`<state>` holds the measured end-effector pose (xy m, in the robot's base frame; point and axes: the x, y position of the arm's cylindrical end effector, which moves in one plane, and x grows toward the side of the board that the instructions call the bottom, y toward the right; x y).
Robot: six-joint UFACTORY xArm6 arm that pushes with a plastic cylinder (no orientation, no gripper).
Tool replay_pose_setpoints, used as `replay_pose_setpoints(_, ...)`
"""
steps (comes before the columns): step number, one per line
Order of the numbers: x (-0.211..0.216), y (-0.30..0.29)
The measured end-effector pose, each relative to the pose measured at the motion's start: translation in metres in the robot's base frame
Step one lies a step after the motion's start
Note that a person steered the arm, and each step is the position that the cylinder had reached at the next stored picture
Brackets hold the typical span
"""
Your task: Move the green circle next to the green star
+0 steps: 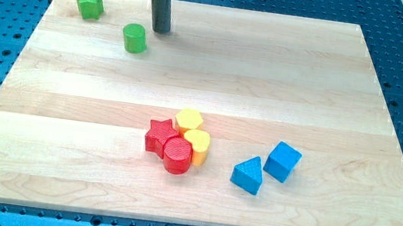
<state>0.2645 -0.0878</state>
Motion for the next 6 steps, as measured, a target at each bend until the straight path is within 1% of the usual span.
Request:
replay_pose_setpoints(1, -0.001, -0.004)
replay_pose_setpoints(2, 0.035, 0.019)
replay_pose_setpoints(3, 0.055, 0.010)
replay_pose_setpoints(4, 0.055, -0.024)
replay_pose_setpoints(5, 0.054, -0.072)
replay_pose_setpoints(6, 0.054, -0.077)
